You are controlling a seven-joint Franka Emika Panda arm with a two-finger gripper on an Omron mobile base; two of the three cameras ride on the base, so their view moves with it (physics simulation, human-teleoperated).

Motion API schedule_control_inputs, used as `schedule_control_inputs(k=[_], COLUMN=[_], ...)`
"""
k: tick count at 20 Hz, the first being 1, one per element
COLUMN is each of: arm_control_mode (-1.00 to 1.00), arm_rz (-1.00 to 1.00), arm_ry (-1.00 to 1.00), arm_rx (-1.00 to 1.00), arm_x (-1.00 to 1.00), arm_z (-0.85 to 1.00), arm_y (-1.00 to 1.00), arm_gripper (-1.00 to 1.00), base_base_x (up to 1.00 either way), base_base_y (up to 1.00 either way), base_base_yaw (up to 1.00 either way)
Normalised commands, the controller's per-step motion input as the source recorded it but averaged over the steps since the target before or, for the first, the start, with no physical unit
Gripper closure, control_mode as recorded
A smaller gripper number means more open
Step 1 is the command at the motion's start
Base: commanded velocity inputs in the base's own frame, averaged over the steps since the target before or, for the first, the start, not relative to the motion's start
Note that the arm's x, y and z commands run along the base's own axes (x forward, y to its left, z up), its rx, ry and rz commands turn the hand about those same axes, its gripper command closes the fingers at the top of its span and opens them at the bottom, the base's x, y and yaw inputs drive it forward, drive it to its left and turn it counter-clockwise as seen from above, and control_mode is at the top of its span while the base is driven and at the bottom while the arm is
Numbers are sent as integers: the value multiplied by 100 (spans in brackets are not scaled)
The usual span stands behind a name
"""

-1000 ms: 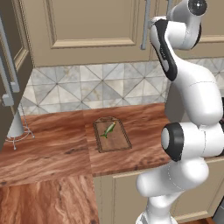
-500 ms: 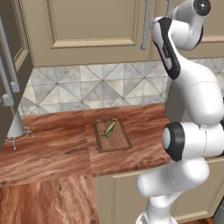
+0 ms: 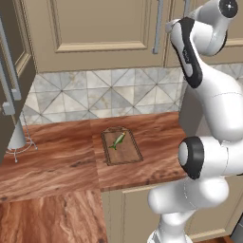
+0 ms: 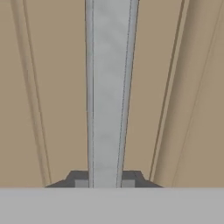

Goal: Open the cabinet, retrieve the rolling pin, and place it next to the meat on the cutting board to prepare for tenderizing.

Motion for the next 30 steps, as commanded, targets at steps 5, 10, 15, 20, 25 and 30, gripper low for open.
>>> schedule_control_inputs(k=[5,10,15,20,25,30], arm_control_mode=[-100,-100,-100,-100,-100,-100], arm_rz=[0,0,3,5,6,2], arm_ry=[0,0,-7,-8,-10,-3], arm_rx=[0,2,5,7,10,3], arm_x=[-46,-67,-81,-83,-78,-33], arm_z=[-1,-15,-22,-24,-23,-21], arm_y=[-54,-74,-83,-89,-84,-44], arm_gripper=[100,100,100,100,100,-100], base_base_x=[0,0,0,0,0,0], base_base_y=[0,0,0,0,0,0], base_base_yaw=[0,0,0,0,0,0])
